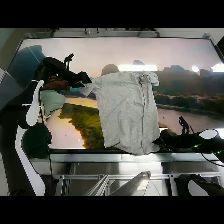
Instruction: Fold the shirts.
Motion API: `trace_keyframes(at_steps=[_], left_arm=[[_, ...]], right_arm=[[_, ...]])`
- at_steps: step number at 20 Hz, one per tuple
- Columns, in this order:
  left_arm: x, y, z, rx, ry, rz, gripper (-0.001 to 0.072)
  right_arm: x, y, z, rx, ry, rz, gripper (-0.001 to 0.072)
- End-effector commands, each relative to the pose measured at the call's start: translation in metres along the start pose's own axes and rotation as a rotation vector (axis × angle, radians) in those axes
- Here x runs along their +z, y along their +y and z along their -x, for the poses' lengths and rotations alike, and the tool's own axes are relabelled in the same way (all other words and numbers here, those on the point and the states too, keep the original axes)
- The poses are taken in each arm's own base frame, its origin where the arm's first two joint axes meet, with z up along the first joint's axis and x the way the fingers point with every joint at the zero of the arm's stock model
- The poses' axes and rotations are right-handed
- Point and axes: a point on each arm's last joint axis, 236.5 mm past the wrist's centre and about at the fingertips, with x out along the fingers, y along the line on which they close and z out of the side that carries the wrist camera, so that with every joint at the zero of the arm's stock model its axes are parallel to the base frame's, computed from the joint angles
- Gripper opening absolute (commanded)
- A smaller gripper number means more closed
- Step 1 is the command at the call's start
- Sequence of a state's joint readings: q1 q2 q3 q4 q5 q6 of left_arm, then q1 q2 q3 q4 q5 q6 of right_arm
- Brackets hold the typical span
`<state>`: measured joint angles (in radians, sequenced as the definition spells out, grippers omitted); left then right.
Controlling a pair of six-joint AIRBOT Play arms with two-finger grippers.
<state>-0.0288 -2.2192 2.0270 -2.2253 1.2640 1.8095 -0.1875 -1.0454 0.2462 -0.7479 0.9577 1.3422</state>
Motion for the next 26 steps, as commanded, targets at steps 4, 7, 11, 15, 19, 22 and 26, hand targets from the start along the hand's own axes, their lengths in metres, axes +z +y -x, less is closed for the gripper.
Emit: trace_keyframes(at_steps=[4,7,11,15,19,22,26], left_arm=[[-0.023,-0.019,0.012,-0.219,0.092,0.028,0.0291],[-0.051,-0.019,-0.003,-0.214,0.187,0.021,0.0208],[-0.067,-0.031,-0.011,-0.227,0.243,-0.021,0.0042],[-0.035,-0.035,0.035,-0.226,0.166,-0.089,0.0562],[-0.014,-0.007,0.047,-0.183,0.042,-0.023,0.0563],[-0.019,0.008,0.03,-0.179,0.052,0.008,0.0563],[-0.035,0.007,0.004,-0.196,0.121,0.018,0.0563]], right_arm=[[0.01,-0.002,0.0,-0.008,-0.039,0.011,0.0018],[0.01,-0.002,0.001,-0.008,-0.042,0.012,0.0017],[0.01,-0.002,0.001,-0.009,-0.04,0.013,0.0017],[0.008,-0.001,0.0,-0.007,-0.03,0.036,0.0017],[0.007,-0.001,0.0,-0.006,-0.03,0.035,0.0017],[0.007,-0.001,0.0,-0.006,-0.03,0.035,0.0018],[0.007,-0.001,0.0,-0.006,-0.03,0.035,0.0017]])
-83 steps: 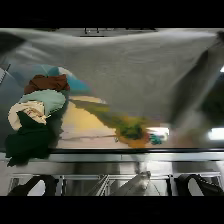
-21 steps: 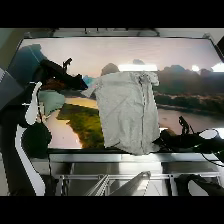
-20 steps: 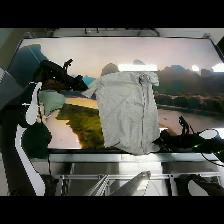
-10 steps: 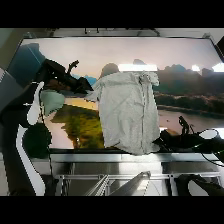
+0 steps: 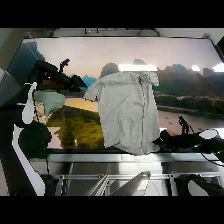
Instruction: Fold the shirts.
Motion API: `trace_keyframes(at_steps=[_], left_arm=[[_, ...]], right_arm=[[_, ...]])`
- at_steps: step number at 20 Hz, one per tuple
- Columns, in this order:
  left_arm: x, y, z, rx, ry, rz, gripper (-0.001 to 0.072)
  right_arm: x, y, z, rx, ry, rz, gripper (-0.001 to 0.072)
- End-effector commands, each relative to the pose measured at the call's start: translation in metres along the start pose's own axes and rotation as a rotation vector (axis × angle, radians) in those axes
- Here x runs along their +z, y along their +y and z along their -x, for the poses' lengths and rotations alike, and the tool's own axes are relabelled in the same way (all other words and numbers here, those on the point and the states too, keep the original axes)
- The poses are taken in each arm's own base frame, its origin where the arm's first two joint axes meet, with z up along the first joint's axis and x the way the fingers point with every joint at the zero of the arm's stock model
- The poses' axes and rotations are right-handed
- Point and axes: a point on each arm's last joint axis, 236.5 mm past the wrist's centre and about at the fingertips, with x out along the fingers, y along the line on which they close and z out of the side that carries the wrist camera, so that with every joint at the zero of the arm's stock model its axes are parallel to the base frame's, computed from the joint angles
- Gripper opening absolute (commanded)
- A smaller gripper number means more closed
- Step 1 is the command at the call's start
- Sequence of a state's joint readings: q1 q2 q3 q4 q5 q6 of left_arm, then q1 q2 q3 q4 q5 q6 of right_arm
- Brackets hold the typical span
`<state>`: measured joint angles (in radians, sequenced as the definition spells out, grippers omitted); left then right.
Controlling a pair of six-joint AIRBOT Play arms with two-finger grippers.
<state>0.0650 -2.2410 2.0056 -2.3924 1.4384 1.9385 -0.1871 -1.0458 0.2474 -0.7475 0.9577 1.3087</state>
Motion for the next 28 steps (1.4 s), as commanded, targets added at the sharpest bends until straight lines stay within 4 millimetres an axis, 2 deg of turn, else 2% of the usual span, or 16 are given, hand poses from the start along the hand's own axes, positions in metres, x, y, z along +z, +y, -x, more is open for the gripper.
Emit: trace_keyframes(at_steps=[1,3,5,6,7,8,11,13,15,17,18,21,23,26,28], left_arm=[[-0.014,0.007,-0.021,-0.008,0.06,0.016,0.0563],[-0.03,-0.002,-0.036,-0.032,0.136,0.015,0.0562],[-0.044,-0.019,-0.048,-0.086,0.2,0.01,0.056],[-0.048,-0.025,-0.051,-0.101,0.217,0.006,0.0478],[-0.051,-0.027,-0.055,-0.099,0.232,-0.003,0.0272],[-0.052,-0.028,-0.055,-0.102,0.235,-0.014,0.0021],[-0.056,-0.027,-0.049,-0.116,0.25,-0.004,0.0019],[-0.069,-0.031,-0.039,-0.143,0.308,0.022,0.0019],[-0.08,-0.044,-0.027,-0.161,0.362,0.029,0.0018],[-0.082,-0.063,-0.015,-0.152,0.339,0.011,0.0018],[-0.089,-0.074,-0.009,-0.154,0.339,-0.012,0.0018],[-0.122,-0.098,0.001,-0.14,0.307,-0.001,0.0018],[-0.161,-0.105,0.002,-0.111,0.269,0.053,0.0018],[-0.255,-0.105,-0.001,-0.061,0.251,0.215,0.0018],[-0.312,-0.102,-0.006,-0.027,0.227,0.334,0.0019]], right_arm=[[0.007,-0.001,0.0,-0.007,-0.029,0.001,0.0017],[0.007,-0.001,0.0,-0.007,-0.03,0.0,0.0017],[0.007,-0.001,0.0,-0.007,-0.03,0.001,0.0018],[0.007,-0.001,0.0,-0.007,-0.029,0.001,0.0017],[0.007,-0.001,0.0,-0.007,-0.029,0.001,0.0017],[0.007,-0.001,0.0,-0.005,-0.027,0.0,0.0017],[0.008,0.005,0.001,0.017,-0.028,0.015,0.0016],[0.023,0.013,0.009,0.015,-0.056,0.048,0.0016],[0.061,0.024,0.028,-0.009,-0.114,0.094,0.0015],[0.114,0.034,0.052,-0.004,-0.185,0.102,0.0016],[0.14,0.038,0.062,0.004,-0.205,0.104,0.0015],[0.2,0.051,0.072,0.019,-0.212,0.14,0.0015],[0.238,0.062,0.074,0.027,-0.232,0.166,0.0015],[0.291,0.059,0.083,-0.014,-0.278,0.133,0.0015],[0.318,0.058,0.087,-0.042,-0.3,0.131,0.0016]])
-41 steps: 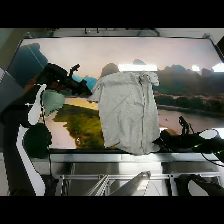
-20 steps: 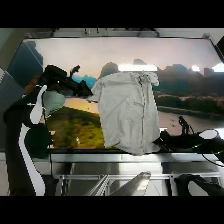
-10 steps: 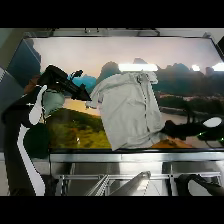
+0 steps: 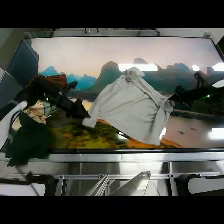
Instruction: Fold the shirts.
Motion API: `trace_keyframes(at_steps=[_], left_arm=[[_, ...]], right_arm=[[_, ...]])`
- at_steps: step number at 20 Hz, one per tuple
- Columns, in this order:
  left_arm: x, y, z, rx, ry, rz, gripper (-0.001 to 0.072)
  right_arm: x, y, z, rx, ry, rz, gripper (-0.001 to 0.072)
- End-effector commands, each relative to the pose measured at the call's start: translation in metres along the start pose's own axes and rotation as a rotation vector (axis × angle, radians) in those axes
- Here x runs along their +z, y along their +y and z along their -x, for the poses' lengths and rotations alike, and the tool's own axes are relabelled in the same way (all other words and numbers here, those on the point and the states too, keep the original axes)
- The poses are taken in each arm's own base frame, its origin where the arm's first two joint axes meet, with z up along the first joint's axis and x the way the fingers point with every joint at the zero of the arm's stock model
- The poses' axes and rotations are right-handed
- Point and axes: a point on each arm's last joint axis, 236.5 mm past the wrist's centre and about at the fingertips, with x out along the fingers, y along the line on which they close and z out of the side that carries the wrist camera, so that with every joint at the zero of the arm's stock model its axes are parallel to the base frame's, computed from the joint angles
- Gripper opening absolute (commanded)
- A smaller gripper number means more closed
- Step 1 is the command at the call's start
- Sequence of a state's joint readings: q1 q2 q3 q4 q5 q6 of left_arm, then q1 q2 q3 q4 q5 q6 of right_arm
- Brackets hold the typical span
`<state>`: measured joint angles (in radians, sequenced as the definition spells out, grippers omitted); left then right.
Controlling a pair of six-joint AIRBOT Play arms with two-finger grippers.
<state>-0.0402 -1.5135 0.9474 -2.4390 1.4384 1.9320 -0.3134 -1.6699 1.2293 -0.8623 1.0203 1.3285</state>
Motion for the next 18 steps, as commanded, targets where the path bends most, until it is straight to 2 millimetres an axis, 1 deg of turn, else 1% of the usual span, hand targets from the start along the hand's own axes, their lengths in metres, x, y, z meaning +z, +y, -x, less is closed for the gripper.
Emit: trace_keyframes(at_steps=[1,2,3,4,5,6,7,8,9,10,11,12,13,14,15,17,18], left_arm=[[-0.084,0.025,-0.037,0.018,-0.087,0.186,0.0018],[-0.094,0.024,-0.042,-0.009,-0.13,0.206,0.0018],[-0.097,0.02,-0.044,-0.032,-0.163,0.211,0.0019],[-0.098,0.017,-0.042,-0.038,-0.193,0.198,0.0023],[-0.092,0.014,-0.036,-0.03,-0.236,0.167,0.0132],[-0.081,0.01,-0.026,-0.015,-0.292,0.131,0.0393],[-0.063,0.003,-0.011,-0.004,-0.367,0.093,0.068],[-0.047,-0.005,0.006,-0.001,-0.433,0.061,0.0703],[-0.032,-0.011,0.026,-0.001,-0.49,0.04,0.0702],[-0.019,-0.01,0.045,0.011,-0.525,0.035,0.0701],[-0.009,-0.001,0.06,0.041,-0.536,0.045,0.07],[-0.003,0.013,0.071,0.072,-0.532,0.068,0.07],[0.005,0.031,0.078,0.094,-0.52,0.106,0.07],[0.011,0.044,0.082,0.097,-0.503,0.145,0.07],[0.016,0.057,0.079,0.096,-0.47,0.167,0.07],[0.019,0.072,0.064,0.071,-0.372,0.182,0.07],[0.016,0.076,0.053,0.052,-0.309,0.2,0.07]], right_arm=[[0.048,-0.008,-0.009,-0.033,-0.022,-0.019,0.0016],[0.055,-0.007,-0.014,-0.029,-0.023,-0.017,0.0016],[0.057,-0.005,-0.017,-0.025,-0.021,-0.012,0.0017],[0.058,-0.004,-0.017,-0.025,-0.02,-0.009,0.0113],[0.057,-0.003,-0.015,-0.025,-0.02,-0.006,0.0363],[0.057,-0.004,-0.01,-0.026,-0.018,0.006,0.0449],[0.057,-0.007,0.0,-0.029,-0.019,0.009,0.0449],[0.058,-0.011,0.012,-0.027,-0.023,0.002,0.0449],[0.058,-0.015,0.027,-0.026,-0.024,-0.003,0.0456],[0.056,-0.021,0.042,-0.032,-0.02,-0.01,0.0466],[0.05,-0.029,0.057,-0.045,-0.002,-0.019,0.0465],[0.04,-0.035,0.069,-0.051,0.03,-0.032,0.0465],[0.025,-0.043,0.079,-0.059,0.07,-0.051,0.0464],[0.007,-0.049,0.084,-0.061,0.109,-0.084,0.0464],[-0.012,-0.053,0.086,-0.061,0.137,-0.115,0.0463],[-0.05,-0.06,0.082,-0.068,0.167,-0.166,0.0462],[-0.066,-0.062,0.078,-0.073,0.163,-0.184,0.0462]])
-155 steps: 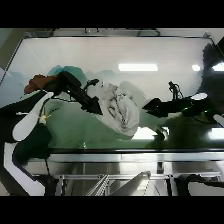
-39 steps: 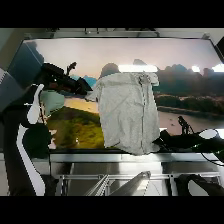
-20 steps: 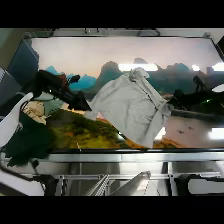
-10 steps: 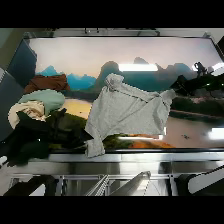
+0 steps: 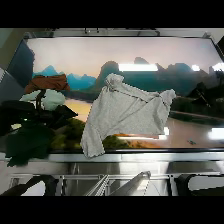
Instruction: Fold the shirts.
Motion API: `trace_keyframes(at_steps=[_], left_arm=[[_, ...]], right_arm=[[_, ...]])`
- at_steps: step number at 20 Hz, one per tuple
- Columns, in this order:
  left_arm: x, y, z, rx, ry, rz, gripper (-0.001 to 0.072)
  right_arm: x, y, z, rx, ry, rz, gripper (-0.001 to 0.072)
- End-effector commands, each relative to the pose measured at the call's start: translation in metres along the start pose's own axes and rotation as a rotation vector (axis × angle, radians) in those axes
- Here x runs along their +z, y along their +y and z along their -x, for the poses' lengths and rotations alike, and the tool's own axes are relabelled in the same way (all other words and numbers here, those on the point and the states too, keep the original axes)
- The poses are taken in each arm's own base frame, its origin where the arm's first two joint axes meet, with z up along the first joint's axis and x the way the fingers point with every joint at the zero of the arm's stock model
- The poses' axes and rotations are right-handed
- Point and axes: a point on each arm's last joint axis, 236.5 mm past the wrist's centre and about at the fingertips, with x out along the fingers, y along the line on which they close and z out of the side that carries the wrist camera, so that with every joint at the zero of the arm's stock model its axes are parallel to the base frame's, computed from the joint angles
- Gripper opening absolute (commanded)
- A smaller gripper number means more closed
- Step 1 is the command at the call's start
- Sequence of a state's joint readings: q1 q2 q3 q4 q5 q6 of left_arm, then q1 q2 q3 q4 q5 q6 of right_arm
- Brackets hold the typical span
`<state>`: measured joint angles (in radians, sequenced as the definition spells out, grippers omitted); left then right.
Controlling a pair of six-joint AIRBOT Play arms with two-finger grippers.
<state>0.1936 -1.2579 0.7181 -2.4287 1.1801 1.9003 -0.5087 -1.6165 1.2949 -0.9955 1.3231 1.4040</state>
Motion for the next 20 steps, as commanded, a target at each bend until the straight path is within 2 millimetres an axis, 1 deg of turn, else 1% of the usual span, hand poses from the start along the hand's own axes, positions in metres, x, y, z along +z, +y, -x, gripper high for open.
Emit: trace_keyframes(at_steps=[1,4,7,8,9,10,12,14,15,16,17,18,19,20], left_arm=[[-0.008,0.024,-0.022,-0.009,0.181,0.046,0.07],[-0.033,0.029,-0.042,-0.025,0.322,0.071,0.07],[-0.061,0.035,-0.063,-0.009,0.416,0.092,0.07],[-0.07,0.034,-0.069,-0.012,0.447,0.085,0.0635],[-0.076,0.031,-0.075,-0.009,0.472,0.067,0.0524],[-0.081,0.029,-0.079,-0.002,0.486,0.052,0.0472],[-0.085,0.023,-0.085,0.004,0.497,0.026,0.0465],[-0.083,0.016,-0.089,0.002,0.498,-0.005,0.0462],[-0.08,0.011,-0.09,0.001,0.493,-0.024,0.0329],[-0.075,0.007,-0.091,0.003,0.485,-0.046,0.004],[-0.071,0.002,-0.092,0.003,0.475,-0.066,0.0016],[-0.066,-0.003,-0.093,0.002,0.468,-0.089,0.0016],[-0.062,-0.008,-0.093,0.0,0.461,-0.106,0.0017],[-0.056,-0.012,-0.091,-0.005,0.452,-0.119,0.0017]], right_arm=[[-0.058,-0.019,-0.009,-0.017,0.039,-0.079,0.0462],[-0.09,-0.025,-0.017,-0.027,0.033,-0.098,0.0463],[-0.129,-0.024,-0.032,0.005,0.093,-0.122,0.0464],[-0.142,-0.022,-0.039,0.035,0.116,-0.134,0.0464],[-0.154,-0.015,-0.047,0.086,0.139,-0.139,0.0464],[-0.163,-0.007,-0.055,0.134,0.151,-0.139,0.0464],[-0.179,0.005,-0.072,0.182,0.164,-0.14,0.0464],[-0.193,0.011,-0.089,0.165,0.191,-0.111,0.0464],[-0.196,0.015,-0.096,0.153,0.202,-0.089,0.0464],[-0.198,0.02,-0.103,0.15,0.207,-0.075,0.0464],[-0.199,0.025,-0.111,0.148,0.207,-0.067,0.0463],[-0.201,0.029,-0.117,0.15,0.211,-0.062,0.0462],[-0.203,0.033,-0.122,0.16,0.22,-0.054,0.0422],[-0.205,0.039,-0.123,0.178,0.222,-0.031,0.0108]])
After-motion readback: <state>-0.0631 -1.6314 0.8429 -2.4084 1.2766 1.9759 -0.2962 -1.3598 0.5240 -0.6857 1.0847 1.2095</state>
